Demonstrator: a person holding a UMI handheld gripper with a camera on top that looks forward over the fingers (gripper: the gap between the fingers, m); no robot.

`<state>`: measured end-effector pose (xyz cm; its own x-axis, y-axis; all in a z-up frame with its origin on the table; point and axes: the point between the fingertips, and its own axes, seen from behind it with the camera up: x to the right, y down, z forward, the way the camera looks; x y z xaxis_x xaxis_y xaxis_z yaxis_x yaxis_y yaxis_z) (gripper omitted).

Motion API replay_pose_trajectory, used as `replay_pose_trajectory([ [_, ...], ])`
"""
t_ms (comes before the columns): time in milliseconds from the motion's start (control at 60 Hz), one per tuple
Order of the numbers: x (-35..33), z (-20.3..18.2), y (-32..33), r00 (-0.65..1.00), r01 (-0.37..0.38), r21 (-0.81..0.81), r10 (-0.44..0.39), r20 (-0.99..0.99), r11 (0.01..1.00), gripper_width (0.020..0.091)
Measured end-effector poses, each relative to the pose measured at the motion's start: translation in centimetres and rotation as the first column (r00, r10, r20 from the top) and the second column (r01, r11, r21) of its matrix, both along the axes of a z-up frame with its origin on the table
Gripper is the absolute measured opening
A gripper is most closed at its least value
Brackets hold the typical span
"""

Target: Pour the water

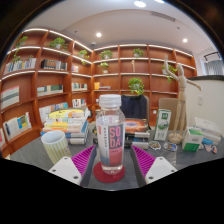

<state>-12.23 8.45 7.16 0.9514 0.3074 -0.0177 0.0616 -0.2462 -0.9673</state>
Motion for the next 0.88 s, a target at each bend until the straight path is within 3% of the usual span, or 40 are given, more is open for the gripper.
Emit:
replay_pose_trajectory([
  [150,1.9,0.5,-5.8,0.999,0.03,0.006,-0.03,0.015,1.0,0.08],
  [350,5.9,3.8,-13.1,0.981,0.18,0.1,-0.186,0.06,0.979,0.0804],
  [567,7.8,5.4,-17.8,0.972,0.217,0.127,-0.226,0.065,0.968,0.082],
  [883,10.0,6.8,-19.7,0.966,0.26,0.151,-0.258,-0.03,0.954,0.0817],
])
